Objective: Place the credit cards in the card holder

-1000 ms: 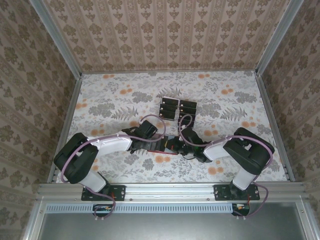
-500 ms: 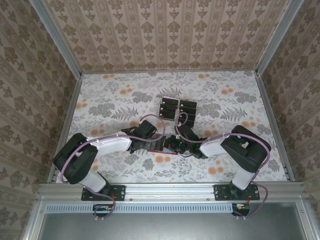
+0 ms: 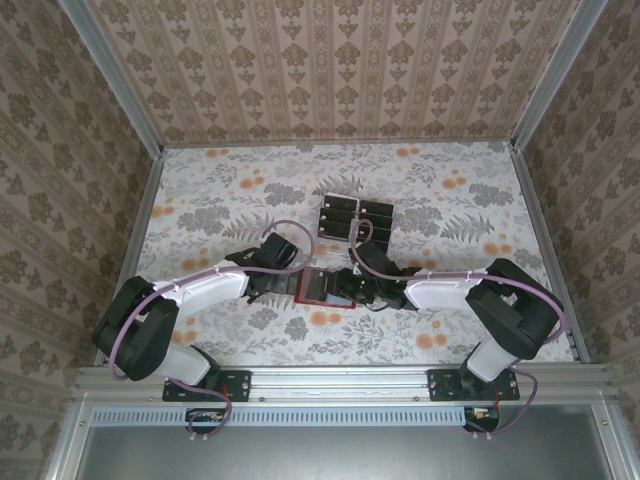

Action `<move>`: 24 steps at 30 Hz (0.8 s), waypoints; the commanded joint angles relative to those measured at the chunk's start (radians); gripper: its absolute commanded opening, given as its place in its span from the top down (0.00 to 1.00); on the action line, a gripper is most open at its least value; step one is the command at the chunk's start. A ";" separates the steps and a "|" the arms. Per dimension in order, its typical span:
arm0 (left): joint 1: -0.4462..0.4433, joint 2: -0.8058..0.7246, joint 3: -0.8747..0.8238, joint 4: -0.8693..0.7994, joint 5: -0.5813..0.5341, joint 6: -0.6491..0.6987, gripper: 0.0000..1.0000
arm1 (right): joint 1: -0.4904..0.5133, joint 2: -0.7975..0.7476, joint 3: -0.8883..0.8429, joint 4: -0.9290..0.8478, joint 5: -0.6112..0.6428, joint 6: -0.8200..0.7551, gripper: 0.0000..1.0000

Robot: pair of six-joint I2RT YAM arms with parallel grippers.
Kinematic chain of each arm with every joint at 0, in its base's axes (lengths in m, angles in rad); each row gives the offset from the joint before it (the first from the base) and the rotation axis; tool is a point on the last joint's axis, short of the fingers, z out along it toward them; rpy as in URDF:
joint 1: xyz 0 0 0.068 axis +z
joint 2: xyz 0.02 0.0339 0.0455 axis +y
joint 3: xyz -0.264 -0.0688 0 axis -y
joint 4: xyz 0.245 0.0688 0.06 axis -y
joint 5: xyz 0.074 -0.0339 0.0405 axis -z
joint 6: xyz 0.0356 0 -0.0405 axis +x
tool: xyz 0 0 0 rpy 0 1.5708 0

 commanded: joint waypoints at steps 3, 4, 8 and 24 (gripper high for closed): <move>0.006 -0.002 -0.016 -0.010 0.002 -0.005 0.00 | -0.003 -0.034 0.067 -0.163 0.045 -0.075 0.67; 0.006 0.002 -0.018 -0.008 0.002 -0.004 0.00 | -0.002 -0.033 0.077 -0.169 0.045 -0.081 0.71; 0.010 0.016 -0.022 0.002 0.003 0.000 0.00 | 0.001 -0.013 0.123 -0.190 0.042 -0.100 0.85; 0.014 0.057 -0.033 0.036 0.025 -0.003 0.00 | 0.005 0.150 0.238 -0.162 0.008 -0.109 0.92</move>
